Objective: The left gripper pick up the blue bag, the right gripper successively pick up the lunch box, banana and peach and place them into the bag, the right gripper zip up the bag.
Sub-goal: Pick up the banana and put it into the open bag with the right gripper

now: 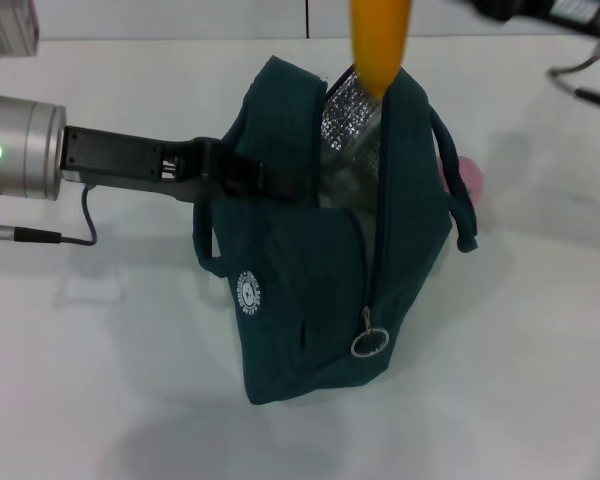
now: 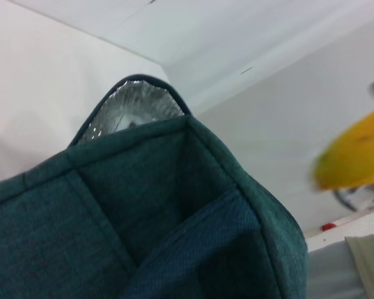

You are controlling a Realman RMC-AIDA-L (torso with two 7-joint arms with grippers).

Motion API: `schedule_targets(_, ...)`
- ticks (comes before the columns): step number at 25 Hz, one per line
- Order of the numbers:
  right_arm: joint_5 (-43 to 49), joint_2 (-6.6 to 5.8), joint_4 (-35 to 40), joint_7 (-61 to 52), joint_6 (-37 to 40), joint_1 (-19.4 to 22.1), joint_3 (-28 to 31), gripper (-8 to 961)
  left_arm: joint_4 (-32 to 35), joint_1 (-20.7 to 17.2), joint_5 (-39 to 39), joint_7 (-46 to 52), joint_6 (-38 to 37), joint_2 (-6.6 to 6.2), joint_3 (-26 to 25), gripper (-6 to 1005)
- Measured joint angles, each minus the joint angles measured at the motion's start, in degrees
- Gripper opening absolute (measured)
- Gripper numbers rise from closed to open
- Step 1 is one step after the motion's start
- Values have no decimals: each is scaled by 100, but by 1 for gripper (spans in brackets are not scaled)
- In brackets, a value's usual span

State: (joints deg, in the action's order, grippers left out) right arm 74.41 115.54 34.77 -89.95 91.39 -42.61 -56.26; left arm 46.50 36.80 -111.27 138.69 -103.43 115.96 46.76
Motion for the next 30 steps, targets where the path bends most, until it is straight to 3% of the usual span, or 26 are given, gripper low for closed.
schedule_targets(12, -666, 66, -750, 499, -846, 21, -1726, 477, -9, -43, 49, -28, 47, -2, 0, 32)
schedule_targets(19, -821, 63, -722, 498, -525, 391, -1847, 492, -9, -126, 32, -30, 181, -8, 0, 32)
schedule_targets(30, -785, 39, -737, 510, -438, 545, -2092, 516, -10, -147, 48, -27, 210, -13, 1, 32)
